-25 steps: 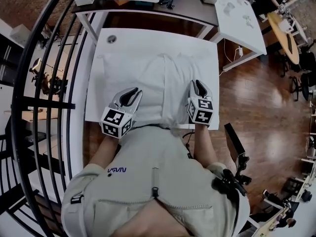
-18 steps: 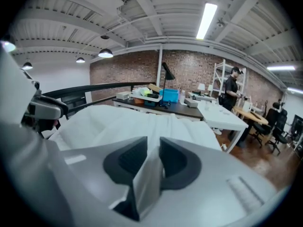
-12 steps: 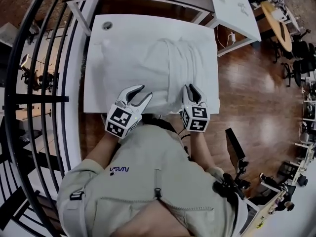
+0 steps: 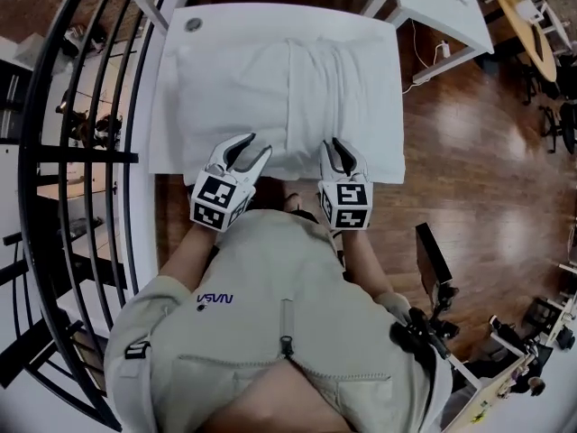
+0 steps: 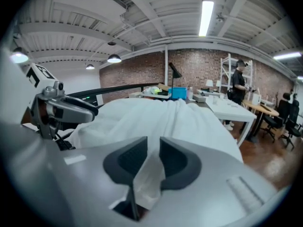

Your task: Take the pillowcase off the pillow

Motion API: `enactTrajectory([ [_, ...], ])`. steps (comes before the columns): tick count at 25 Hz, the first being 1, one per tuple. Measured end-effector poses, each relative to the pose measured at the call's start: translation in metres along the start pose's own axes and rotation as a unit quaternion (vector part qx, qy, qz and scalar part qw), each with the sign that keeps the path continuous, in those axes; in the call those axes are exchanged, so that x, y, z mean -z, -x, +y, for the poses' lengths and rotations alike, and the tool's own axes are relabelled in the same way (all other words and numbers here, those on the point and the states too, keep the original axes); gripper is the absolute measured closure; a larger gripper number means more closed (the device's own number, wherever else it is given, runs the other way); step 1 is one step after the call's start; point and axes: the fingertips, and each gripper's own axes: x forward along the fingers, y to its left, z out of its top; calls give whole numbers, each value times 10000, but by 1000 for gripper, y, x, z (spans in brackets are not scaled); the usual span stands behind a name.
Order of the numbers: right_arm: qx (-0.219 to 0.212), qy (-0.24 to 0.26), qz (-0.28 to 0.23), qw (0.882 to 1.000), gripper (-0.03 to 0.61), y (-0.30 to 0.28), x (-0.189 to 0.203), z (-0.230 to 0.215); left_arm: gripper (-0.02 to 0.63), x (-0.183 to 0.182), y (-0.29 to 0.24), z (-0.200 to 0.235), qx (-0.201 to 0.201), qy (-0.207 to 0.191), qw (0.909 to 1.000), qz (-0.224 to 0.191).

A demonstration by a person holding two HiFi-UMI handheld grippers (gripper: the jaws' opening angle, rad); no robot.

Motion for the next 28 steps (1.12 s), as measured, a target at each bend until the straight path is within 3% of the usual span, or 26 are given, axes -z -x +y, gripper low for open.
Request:
enactTrajectory([
  [5,-588,101,10,9982,477,11,21,8,426,16,-11,-23,-496,-164,9982,276],
  [11,-1062,372,128,9936,429,9,30,39,400,57,-15,-29,-605,-545,9925,908],
  [15,-1154,438,615,9904,397,12,54,53,397,76,-34,-23,-655,-912,9847,1333],
  [19,-748,906,902,9890,401,-11,64,59,464,75,-40,-10,-583,-1080,9830,1362],
  [20,-588,970,913,9893,462,-15,63,55,498,72,-39,-9,-544,-1091,9840,1299],
  [23,-219,1001,799,9915,555,-15,51,39,557,53,-33,-7,-544,-1008,9889,947],
  [28,448,1061,385,9926,566,3,15,5,580,-6,-16,7,-739,-998,9917,321],
])
